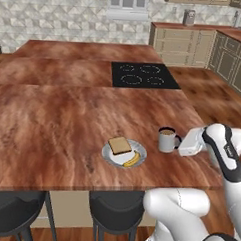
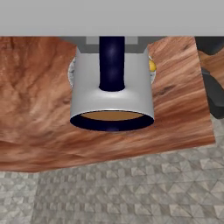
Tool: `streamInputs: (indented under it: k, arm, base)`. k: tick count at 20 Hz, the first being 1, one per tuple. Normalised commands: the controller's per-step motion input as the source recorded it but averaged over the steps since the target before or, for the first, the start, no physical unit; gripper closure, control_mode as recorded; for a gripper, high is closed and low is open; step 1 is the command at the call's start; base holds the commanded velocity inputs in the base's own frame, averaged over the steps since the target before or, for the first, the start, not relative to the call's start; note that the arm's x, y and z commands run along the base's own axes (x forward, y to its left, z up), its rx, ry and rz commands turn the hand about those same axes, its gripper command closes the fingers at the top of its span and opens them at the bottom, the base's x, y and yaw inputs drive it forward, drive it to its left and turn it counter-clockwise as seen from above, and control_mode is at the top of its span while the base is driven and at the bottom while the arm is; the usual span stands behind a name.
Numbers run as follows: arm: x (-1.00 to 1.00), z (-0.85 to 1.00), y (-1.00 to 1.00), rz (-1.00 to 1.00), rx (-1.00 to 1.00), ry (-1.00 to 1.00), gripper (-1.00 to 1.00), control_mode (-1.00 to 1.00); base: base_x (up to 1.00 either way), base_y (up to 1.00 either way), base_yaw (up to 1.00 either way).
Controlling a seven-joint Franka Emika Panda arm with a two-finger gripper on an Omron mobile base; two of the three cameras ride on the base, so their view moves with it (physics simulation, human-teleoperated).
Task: Pick up the brewed coffee from the coffee machine and place it next to the breakfast plate on the dining counter.
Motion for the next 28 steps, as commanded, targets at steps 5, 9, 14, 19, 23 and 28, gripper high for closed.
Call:
streamInputs:
  k: [5, 9, 14, 19, 23, 28]
  arm:
    - [0.15, -0.33, -0.23, 0.00, 0.00, -0.01, 1.00, -1.00]
    - [0.30, -0.36, -0.01, 0.00, 0.00, 0.00, 1.00, -1.00]
    - [0.38, -0.34, 0.00, 0.00, -0.01, 0.00, 1.00, -1.00]
    - [0.32, -0.30, 0.00, 0.00, 0.00, 0.00, 1.00, -1.00]
    - [0.32, -0.26, -0.03, 0.00, 0.00, 0.00, 1.00, -1.00]
    - [0.30, -0.25, -0.07, 0.00, 0.00, 0.00, 1.00, -1.00]
  base:
    - [0.00, 0.00, 0.00]
    - [0.00, 0.00, 0.00]
    - [0.00, 0.00, 0.00]
    - [0.00, 0.00, 0.00]
    - [0.00, 0.00, 0.00]
    - [0.00, 0.00, 0.00]
